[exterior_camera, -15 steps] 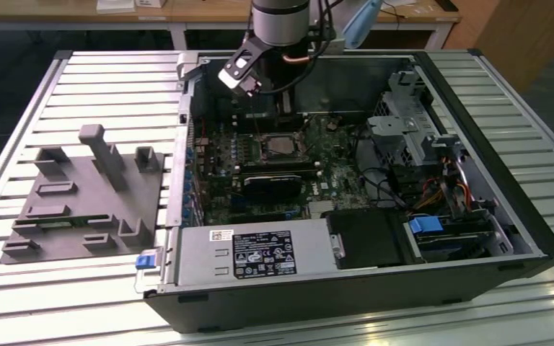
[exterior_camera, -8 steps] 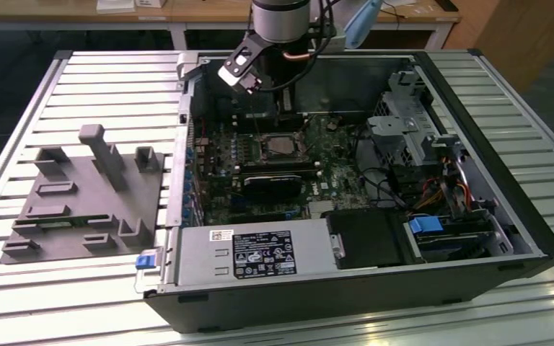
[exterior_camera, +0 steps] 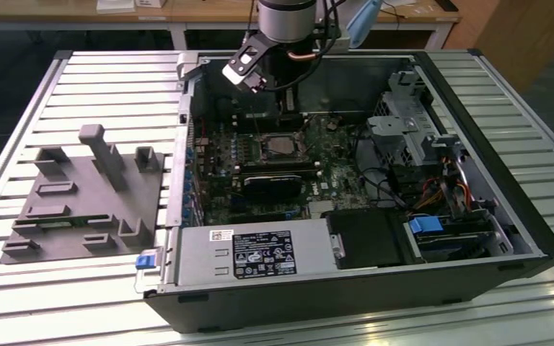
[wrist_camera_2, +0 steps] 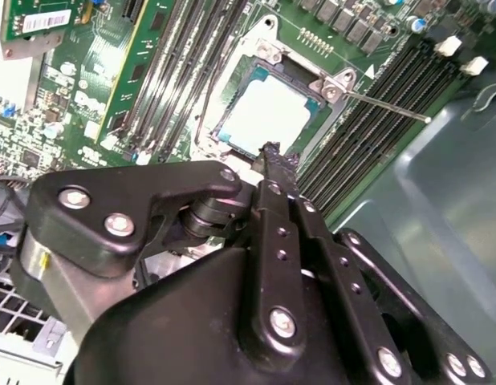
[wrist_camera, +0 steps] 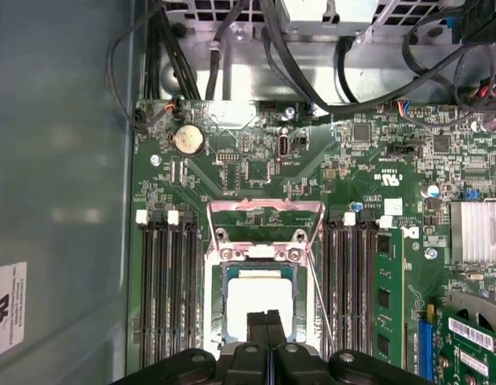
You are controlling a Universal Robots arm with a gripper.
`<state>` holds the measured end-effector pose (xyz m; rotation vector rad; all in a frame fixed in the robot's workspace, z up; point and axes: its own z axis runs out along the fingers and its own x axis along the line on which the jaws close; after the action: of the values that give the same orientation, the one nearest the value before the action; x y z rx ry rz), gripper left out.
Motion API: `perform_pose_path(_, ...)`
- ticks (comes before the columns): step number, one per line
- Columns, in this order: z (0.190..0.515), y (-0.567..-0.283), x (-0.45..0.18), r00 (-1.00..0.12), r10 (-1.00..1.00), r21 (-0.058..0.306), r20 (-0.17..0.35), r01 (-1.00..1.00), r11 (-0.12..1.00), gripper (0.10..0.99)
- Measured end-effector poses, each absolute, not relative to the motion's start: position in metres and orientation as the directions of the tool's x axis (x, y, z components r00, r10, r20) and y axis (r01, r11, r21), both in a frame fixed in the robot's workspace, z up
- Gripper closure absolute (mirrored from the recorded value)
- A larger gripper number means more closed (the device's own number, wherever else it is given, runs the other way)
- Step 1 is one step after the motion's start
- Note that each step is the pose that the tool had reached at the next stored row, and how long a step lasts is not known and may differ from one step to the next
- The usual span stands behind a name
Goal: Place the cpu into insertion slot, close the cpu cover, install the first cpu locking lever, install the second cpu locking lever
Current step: 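Place the cpu into insertion slot, then close the cpu cover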
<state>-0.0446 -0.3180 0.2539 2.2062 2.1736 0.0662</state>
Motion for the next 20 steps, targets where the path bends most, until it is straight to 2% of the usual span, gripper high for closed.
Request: perform_pose_path(20, 0.2626, -0.3179, -0.0394, 0.021, 1.0, 0.061, -0.001, 0.998, -0.02, 0.984)
